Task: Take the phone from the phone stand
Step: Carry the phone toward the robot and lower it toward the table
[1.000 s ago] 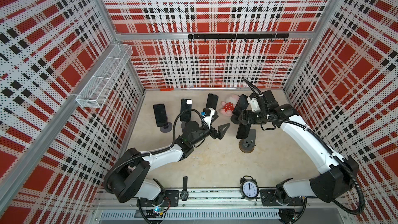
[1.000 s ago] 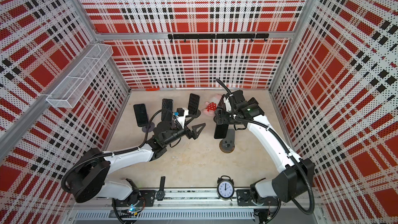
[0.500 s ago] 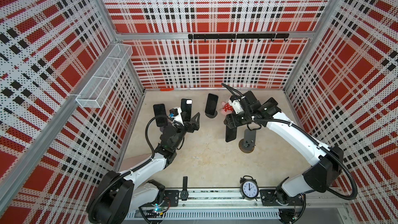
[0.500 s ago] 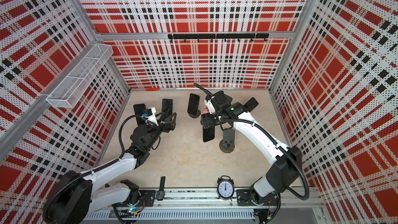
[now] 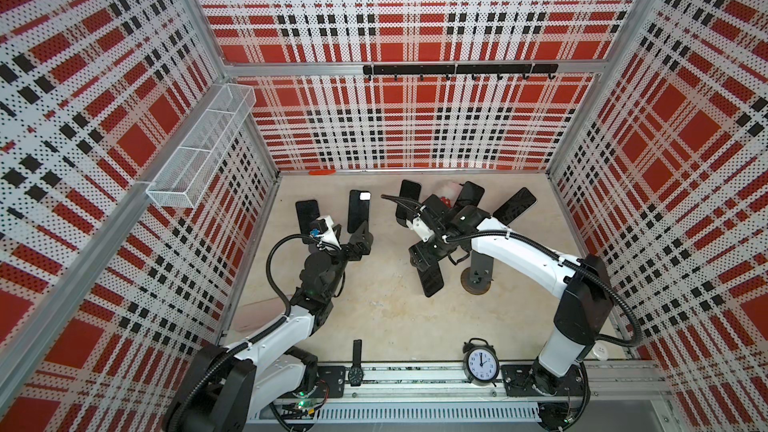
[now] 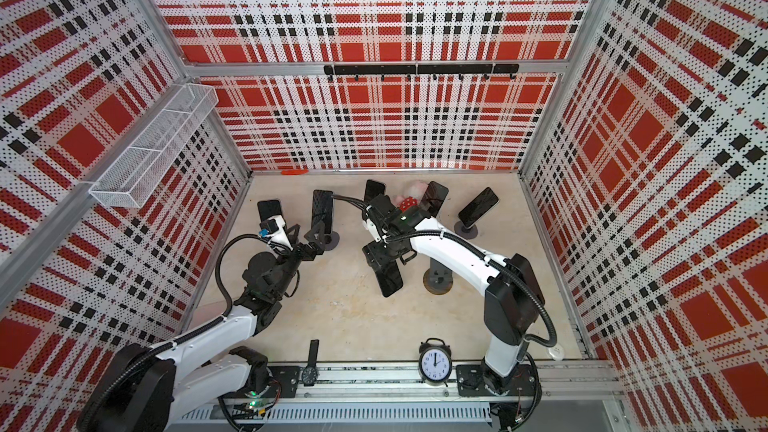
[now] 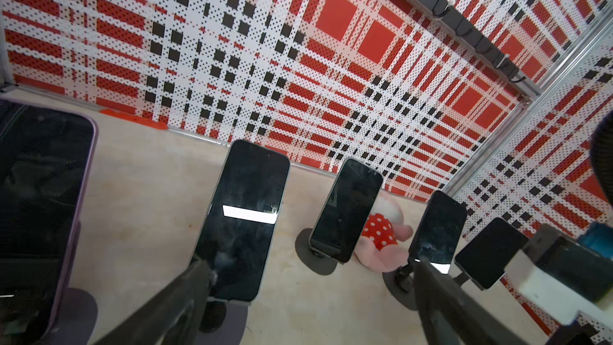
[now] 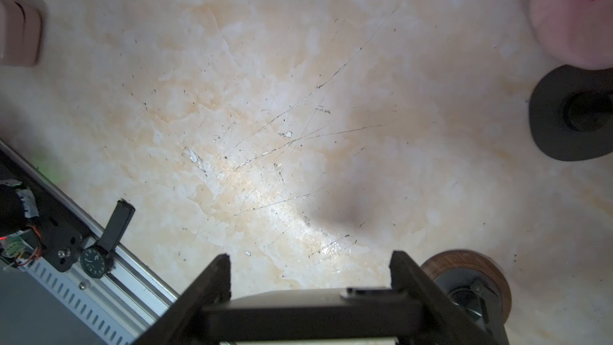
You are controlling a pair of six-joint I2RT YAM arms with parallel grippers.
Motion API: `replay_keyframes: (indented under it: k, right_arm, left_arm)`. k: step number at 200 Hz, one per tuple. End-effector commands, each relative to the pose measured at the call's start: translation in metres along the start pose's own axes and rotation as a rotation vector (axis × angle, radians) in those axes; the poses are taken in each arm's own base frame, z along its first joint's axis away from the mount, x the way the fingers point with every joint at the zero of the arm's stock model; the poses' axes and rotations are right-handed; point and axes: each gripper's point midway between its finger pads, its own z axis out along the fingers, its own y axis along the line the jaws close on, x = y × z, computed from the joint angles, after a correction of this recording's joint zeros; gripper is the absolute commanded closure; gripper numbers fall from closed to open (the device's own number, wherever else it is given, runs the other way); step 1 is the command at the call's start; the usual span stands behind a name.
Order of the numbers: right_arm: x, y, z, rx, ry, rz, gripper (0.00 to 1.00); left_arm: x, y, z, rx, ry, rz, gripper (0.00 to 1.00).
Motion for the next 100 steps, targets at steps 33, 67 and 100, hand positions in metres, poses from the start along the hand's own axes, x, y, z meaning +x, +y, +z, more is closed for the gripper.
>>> replay_keyframes:
  k: [33,67,100]
  right_arm:
    - [0.015,0.026,0.025,-0.007,0.100,-0.089,0.32]
    - [0.032,0.046,0.045,-0.026,0.189,-0.117,0.33]
    - [0.051,0.056,0.061,-0.046,0.274,-0.112,0.33]
  left_arm:
    - [0.014,0.021,-0.011,-0.065,-0.034,0.040,0.02]
    - [0.014,0.024,-0.024,-0.056,-0.071,0.062,0.02]
    - [0.011,0.028,-0.036,-0.063,-0.115,0.063,0.02]
